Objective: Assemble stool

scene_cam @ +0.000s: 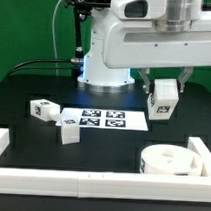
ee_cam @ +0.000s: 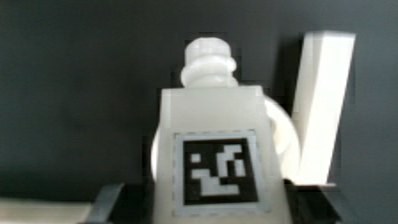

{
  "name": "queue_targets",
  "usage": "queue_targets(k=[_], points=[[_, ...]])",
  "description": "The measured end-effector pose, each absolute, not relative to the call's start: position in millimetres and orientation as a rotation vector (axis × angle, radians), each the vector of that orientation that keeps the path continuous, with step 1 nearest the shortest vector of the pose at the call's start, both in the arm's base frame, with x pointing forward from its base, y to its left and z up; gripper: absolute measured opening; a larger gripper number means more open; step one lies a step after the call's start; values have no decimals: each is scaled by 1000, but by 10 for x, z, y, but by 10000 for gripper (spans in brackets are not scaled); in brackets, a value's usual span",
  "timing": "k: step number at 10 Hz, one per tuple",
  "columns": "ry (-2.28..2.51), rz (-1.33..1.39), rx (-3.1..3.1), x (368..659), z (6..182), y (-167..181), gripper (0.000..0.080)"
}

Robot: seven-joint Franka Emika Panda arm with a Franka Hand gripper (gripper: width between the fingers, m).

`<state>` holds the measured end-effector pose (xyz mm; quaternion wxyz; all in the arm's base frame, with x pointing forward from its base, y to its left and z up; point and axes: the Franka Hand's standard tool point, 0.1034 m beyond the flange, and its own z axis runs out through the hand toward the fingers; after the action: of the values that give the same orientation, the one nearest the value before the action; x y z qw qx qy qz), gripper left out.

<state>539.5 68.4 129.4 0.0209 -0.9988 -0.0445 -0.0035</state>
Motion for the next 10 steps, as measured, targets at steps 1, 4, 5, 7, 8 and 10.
queue_targets(k=[1,4,5,7,8,10], points=[[-137,-47,-3097,5368,1284,676,333],[-190,-387,-3064,5692,1381,737,333],[-186,-430,-3050,5830,1428,711,334],[-180,-708,-3014,5923,1463,667,334],[-178,-805,-2999,5904,1446,639,334],[-183,-991,-2956,5936,1377,633,334]])
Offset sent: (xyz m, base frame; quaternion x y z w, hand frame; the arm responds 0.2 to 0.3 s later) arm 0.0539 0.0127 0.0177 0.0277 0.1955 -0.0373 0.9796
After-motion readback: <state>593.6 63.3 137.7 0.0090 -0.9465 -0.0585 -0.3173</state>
